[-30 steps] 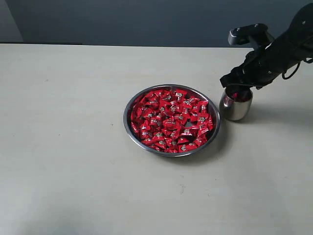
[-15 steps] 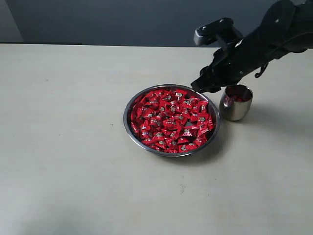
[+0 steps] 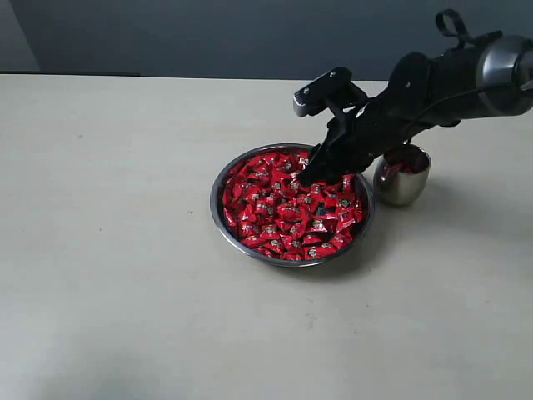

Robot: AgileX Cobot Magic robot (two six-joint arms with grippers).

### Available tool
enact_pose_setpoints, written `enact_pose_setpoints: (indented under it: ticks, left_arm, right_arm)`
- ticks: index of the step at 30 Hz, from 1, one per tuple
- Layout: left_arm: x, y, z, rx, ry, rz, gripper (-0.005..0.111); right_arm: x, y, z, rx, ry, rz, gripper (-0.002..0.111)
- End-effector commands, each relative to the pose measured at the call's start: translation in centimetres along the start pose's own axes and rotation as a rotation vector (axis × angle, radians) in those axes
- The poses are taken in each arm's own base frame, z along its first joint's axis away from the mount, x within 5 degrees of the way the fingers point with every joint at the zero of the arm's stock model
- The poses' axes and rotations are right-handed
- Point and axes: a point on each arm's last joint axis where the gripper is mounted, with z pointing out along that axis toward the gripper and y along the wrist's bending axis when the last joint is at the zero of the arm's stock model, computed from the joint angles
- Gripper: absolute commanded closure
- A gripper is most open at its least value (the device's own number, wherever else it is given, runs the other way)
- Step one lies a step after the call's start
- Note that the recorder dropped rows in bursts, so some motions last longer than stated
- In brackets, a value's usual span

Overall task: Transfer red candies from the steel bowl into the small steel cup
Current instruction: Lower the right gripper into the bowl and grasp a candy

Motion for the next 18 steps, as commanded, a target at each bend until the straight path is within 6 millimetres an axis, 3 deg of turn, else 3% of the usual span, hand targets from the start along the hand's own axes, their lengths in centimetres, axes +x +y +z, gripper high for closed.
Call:
enact_pose_setpoints:
  ticks: [1,11,18]
  left_arm:
    - [-0.3,0.0,-0.1,0.004,-0.018,0.002,0.106]
    - [-0.3,0.0,-0.1,0.004,-0.018,0.002,0.106]
    - [-0.3,0.0,-0.1,0.004,-0.018,0.002,0.106]
  right_arm:
    - [-0.4,-0.3,0.9,0.013,-0.009,-0.017,0.052]
    - [-0.5,-0.5,2.8,-0.010,0.037,-0.032,0.054]
    - [-0.1,-0.6,3.3,-0.008,0.059,-0.051,0.072]
